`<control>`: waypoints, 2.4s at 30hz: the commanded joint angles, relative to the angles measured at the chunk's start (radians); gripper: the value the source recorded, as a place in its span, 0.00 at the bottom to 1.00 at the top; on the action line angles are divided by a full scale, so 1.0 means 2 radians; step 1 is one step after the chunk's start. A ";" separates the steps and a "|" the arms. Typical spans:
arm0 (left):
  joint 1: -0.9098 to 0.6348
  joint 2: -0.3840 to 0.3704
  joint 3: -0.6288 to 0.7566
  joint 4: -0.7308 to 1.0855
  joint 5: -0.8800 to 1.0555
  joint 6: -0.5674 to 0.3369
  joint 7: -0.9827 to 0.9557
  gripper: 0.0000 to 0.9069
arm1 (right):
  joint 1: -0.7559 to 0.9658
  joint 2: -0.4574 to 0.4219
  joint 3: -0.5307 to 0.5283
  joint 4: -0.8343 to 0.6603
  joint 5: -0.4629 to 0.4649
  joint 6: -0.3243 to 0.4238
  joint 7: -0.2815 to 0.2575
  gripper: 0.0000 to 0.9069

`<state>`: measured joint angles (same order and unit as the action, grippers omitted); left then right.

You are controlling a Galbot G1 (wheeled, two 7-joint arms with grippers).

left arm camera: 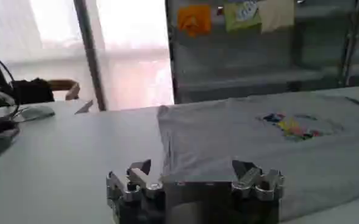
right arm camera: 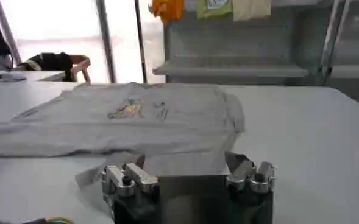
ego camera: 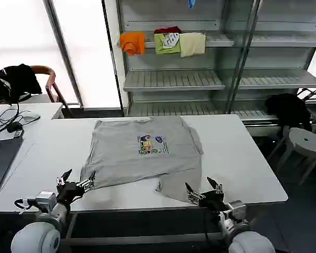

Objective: Fold and organize the clothes.

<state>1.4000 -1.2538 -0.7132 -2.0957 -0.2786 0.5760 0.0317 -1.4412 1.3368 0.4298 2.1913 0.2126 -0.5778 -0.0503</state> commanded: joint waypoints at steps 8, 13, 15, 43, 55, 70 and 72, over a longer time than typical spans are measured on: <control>0.021 -0.010 0.004 0.013 0.003 0.000 -0.006 1.00 | -0.015 0.002 0.001 -0.014 -0.002 0.000 0.008 1.00; 0.013 -0.010 0.003 0.027 0.006 -0.003 -0.006 1.00 | -0.007 0.010 -0.004 -0.027 -0.003 0.001 0.011 1.00; 0.012 -0.009 0.002 0.032 0.006 -0.005 -0.006 0.87 | -0.003 0.014 -0.006 -0.031 -0.004 0.001 0.012 1.00; 0.006 -0.010 0.010 0.065 0.001 -0.025 0.015 0.02 | 0.009 0.032 -0.016 -0.047 -0.027 0.012 -0.004 0.00; -0.047 -0.015 0.000 0.051 -0.070 -0.078 0.013 0.01 | 0.048 0.033 -0.001 -0.027 -0.001 0.056 0.006 0.00; -0.208 -0.022 0.028 0.147 -0.085 -0.057 0.009 0.01 | 0.294 0.067 -0.021 -0.186 0.009 0.029 0.028 0.00; -0.221 -0.024 0.030 0.163 -0.083 -0.057 0.008 0.01 | 0.318 0.073 -0.022 -0.215 0.008 0.029 0.026 0.00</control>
<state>1.0852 -1.3044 -0.6616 -1.8614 -0.4213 0.4679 0.0493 -0.9533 1.4755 0.3921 1.8542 0.2157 -0.5110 -0.0133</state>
